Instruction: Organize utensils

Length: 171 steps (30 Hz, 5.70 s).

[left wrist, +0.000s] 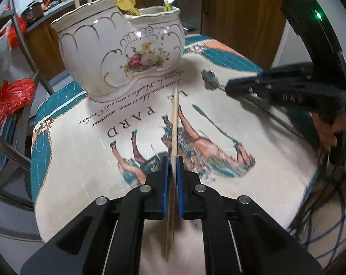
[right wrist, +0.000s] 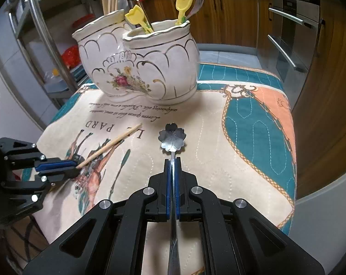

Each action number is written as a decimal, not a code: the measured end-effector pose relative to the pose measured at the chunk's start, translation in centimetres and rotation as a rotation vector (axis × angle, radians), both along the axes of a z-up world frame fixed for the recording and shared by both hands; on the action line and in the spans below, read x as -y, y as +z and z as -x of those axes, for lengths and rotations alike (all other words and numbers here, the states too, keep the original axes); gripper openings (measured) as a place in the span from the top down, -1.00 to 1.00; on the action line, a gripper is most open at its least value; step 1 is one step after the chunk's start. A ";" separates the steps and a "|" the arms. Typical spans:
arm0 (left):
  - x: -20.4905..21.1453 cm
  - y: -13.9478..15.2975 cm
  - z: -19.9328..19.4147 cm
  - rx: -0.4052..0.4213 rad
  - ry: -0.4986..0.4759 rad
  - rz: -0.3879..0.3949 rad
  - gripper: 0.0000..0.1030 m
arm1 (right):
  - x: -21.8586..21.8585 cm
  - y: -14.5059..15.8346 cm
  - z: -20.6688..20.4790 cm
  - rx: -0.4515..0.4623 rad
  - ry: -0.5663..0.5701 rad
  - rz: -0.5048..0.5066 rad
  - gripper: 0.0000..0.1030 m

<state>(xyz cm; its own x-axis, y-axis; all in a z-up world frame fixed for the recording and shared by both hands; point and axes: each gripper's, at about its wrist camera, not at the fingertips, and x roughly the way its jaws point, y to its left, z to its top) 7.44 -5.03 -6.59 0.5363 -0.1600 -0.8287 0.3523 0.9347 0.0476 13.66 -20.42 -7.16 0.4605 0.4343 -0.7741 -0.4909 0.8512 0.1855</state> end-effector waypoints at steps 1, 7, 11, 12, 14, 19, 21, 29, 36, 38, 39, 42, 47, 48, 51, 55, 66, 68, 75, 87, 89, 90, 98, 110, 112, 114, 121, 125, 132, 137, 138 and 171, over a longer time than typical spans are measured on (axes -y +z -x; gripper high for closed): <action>0.0 -0.1 -0.1 0.015 0.011 0.008 0.86 | -0.1 0.0 0.0 0.004 -0.002 0.000 0.92; 0.7 -0.6 -0.3 0.101 -0.001 0.004 0.91 | -0.1 1.3 0.6 0.069 0.005 -0.027 0.92; 0.1 0.3 0.3 0.136 -0.022 0.043 0.91 | 0.2 2.5 0.9 0.126 -0.001 -0.059 0.92; -0.3 0.8 0.6 0.150 -0.025 0.062 0.91 | 0.2 2.7 1.0 0.137 -0.004 -0.065 0.92; -1.0 1.9 1.0 0.178 -0.030 0.106 0.91 | 0.4 3.5 1.1 0.169 -0.007 -0.092 0.92; -3.1 4.6 1.9 0.275 -0.022 0.178 0.91 | 0.5 5.3 1.9 0.261 -0.012 -0.134 0.92; -4.0 5.8 2.4 0.325 -0.014 0.205 0.91 | 0.4 6.0 2.1 0.296 -0.011 -0.146 0.92; -6.5 10.6 2.2 0.550 0.031 0.269 0.91 | -0.4 8.4 3.4 0.453 -0.001 -0.212 0.92; -9.2 13.3 -2.9 0.591 0.087 0.415 0.91 | -1.2 11.0 1.1 0.528 -0.080 -0.264 0.92; -9.5 13.9 -4.7 0.611 0.099 0.448 0.91 | -1.0 11.6 -0.3 0.531 -0.123 -0.306 0.92; -9.5 14.0 -5.4 0.621 0.101 0.460 0.91 | -1.0 11.7 -0.7 0.537 -0.137 -0.312 0.92; -9.5 14.2 -7.5 0.637 0.111 0.509 0.91 | -1.2 12.3 -2.8 0.555 -0.180 -0.334 0.92; -9.3 13.6 -10.4 0.665 0.152 0.545 0.91 | -2.2 12.7 -5.9 0.580 -0.234 -0.389 0.92; -9.1 13.4 -10.9 0.669 0.159 0.548 0.91 | -2.5 12.7 -6.3 0.598 -0.244 -0.395 0.92; -8.7 12.7 -11.8 0.701 0.192 0.525 0.91 | -3.0 12.9 -7.1 0.629 -0.273 -0.406 0.92; -7.8 11.6 -12.1 0.751 0.218 0.471 0.91 | -3.3 12.4 -8.8 0.633 -0.331 -0.415 0.92; -8.0 10.4 -11.0 0.747 0.181 0.441 0.91 | -4.3 9.7 -8.6 0.628 -0.317 -0.319 0.92; -8.2 10.4 -10.3 0.740 0.164 0.432 0.91 | -4.1 9.6 -7.7 0.620 -0.302 -0.312 0.92; -6.7 9.9 -8.5 0.701 0.118 0.331 0.91 | -4.6 8.7 -6.1 0.568 -0.233 -0.253 0.92; -6.3 9.2 -9.2 0.645 0.136 0.281 0.84 | -5.1 7.3 -6.7 0.491 -0.214 -0.212 0.92; -6.3 9.2 -9.1 0.647 0.136 0.277 0.43 | -5.2 7.3 -6.6 0.493 -0.209 -0.212 0.84; -6.4 9.2 -9.0 0.652 0.140 0.275 0.36 | -5.2 7.3 -6.5 0.493 -0.207 -0.212 0.76; -7.5 10.2 -7.3 0.672 0.157 0.308 0.35 | -4.0 8.1 -3.9 0.528 -0.209 -0.204 0.74; -8.7 8.2 -2.9 0.585 0.202 0.288 0.34 | -0.9 6.6 -0.2 0.443 -0.212 -0.162 0.74; -8.7 7.9 -1.9 0.582 0.208 0.279 0.33 | -0.6 6.3 0.7 0.441 -0.214 -0.152 0.74; -8.6 7.5 -0.8 0.579 0.214 0.264 0.26 | -0.5 6.0 1.3 0.444 -0.212 -0.133 0.60; -8.5 6.9 0.8 0.603 0.248 0.250 -0.61 | 0.0 6.3 3.2 0.530 -0.192 -0.142 -0.49; -8.4 6.6 0.9 0.631 0.248 0.238 -0.85 | -0.1 6.4 3.7 0.602 -0.164 -0.108 -0.75; -7.0 5.6 0.6 0.629 0.221 0.181 -0.89 | -0.4 5.9 3.7 0.639 -0.132 -0.090 -0.83; -6.7 5.2 0.6 0.630 0.208 0.174 -0.89 | -0.4 5.9 3.7 0.642 -0.127 -0.096 -0.84; -6.7 5.2 0.6 0.631 0.207 0.175 -0.89 | -0.4 5.9 3.8 0.640 -0.127 -0.095 -0.84; -7.1 5.3 0.6 0.629 0.227 0.184 -0.89 | -0.3 5.8 3.8 0.638 -0.138 -0.086 -0.87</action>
